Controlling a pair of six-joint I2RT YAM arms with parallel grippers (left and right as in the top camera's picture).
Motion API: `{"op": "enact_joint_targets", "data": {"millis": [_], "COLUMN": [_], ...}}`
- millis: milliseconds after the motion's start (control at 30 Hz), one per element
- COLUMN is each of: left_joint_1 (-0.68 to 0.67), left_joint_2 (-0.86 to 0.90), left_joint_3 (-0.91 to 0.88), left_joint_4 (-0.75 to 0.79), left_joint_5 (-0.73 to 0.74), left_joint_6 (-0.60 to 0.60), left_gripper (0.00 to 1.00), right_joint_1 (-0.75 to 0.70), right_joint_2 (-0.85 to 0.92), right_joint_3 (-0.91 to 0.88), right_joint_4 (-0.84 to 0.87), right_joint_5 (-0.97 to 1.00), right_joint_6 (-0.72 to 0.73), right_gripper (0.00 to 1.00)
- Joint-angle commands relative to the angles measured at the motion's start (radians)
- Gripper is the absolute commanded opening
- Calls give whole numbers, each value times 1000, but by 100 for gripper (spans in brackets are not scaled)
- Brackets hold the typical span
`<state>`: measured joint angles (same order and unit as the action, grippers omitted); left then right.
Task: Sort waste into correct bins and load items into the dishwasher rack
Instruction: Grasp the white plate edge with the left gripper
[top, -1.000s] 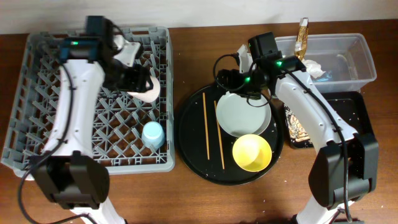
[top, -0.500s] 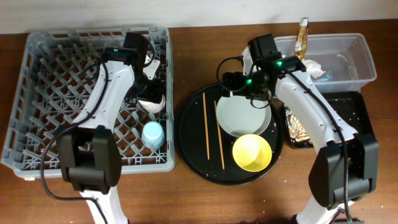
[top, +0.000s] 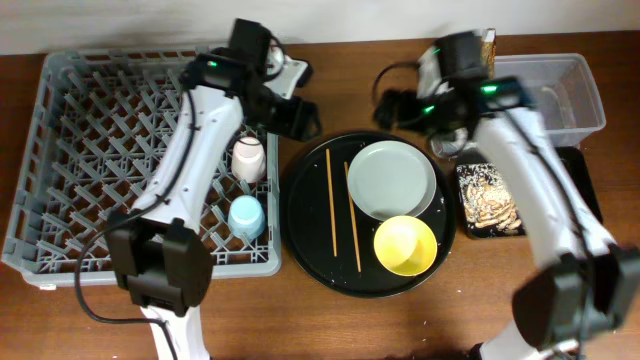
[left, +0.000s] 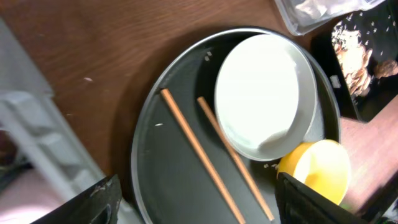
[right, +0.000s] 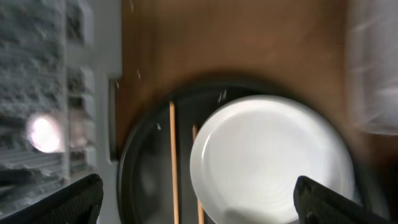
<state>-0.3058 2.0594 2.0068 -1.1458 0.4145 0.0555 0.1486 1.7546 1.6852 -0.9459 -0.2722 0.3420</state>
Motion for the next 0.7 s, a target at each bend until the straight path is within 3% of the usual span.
{"op": "enact_joint_targets", "data": {"millis": [0,133,333,667], "left_joint_1": [-81,-151,-207,-251], "left_joint_2": [32,126,257,376], "left_joint_3": [8,8,8,6], "left_joint_4": [42,127,204,308], "left_joint_5": [-57,-98,-124,-123], "left_joint_6": [-148,-254,-298,-298], "left_gripper": [79,80,78,58], "right_joint_1": [-143,-313,-330,-330], "right_joint_2": [-163,-194,-141,-127], "right_joint_3": [86,86,85,85], "right_joint_4": [-24,-145,-264,-275], "right_joint_5": [82,67,67,68], "right_joint_6": [23,34,32,32], "right_gripper": [98,98,99,99]}}
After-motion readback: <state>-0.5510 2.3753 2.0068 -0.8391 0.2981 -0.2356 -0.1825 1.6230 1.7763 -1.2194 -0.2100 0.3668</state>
